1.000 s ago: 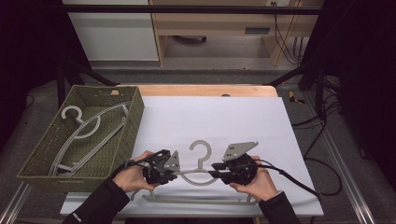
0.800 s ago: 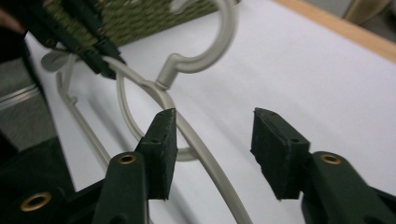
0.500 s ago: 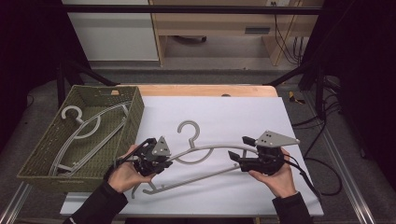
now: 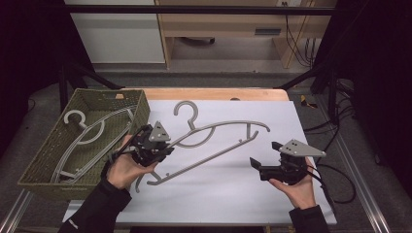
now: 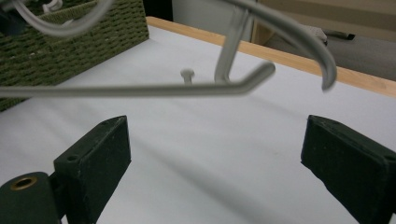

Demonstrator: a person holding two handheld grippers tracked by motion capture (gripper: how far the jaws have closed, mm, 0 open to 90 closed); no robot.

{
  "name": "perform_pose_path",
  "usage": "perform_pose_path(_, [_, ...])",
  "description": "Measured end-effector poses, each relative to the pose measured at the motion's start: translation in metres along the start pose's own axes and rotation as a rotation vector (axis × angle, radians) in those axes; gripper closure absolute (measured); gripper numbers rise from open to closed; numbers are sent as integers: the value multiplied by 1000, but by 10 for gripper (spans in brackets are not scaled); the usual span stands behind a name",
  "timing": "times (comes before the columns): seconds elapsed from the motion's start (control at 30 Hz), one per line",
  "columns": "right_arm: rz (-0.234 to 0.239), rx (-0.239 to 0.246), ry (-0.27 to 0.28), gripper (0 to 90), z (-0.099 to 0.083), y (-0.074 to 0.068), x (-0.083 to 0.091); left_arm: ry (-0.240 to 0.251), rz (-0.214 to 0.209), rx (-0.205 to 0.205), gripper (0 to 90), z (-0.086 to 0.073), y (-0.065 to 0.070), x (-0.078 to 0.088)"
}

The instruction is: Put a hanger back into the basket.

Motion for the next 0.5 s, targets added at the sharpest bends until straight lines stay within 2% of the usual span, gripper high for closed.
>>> perform_pose_path(0.1, [-6, -10, -6, 75, -5, 3, 0, 6, 13, 3, 827, 2, -4, 5])
perform_pose_path(0.17, [-11, -20, -8, 68, -8, 5, 1, 14, 37, 10, 827, 4, -12, 15])
perform_pose_path(0.33, [-13, -28, -13, 68, -14, 8, 3, 31, 53, 25, 827, 6, -23, 30])
perform_pose_path(0.37, [-18, -41, -18, 67, -17, 10, 2, 29, 64, 25, 827, 5, -28, 36])
perform_pose_path(0.5, [-28, -40, -34, 64, -22, 14, 2, 37, 101, 50, 827, 1, -46, 57])
Point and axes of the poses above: each handheld gripper's, and its own axes: x roughly backward along the jaws, z roughly out of its top, y roughly to its right, the point moved 8 cm from there along -x, roughly forward along the jaws, and after that the axes turned 5 degrees about -x, right-handed, at the moved point
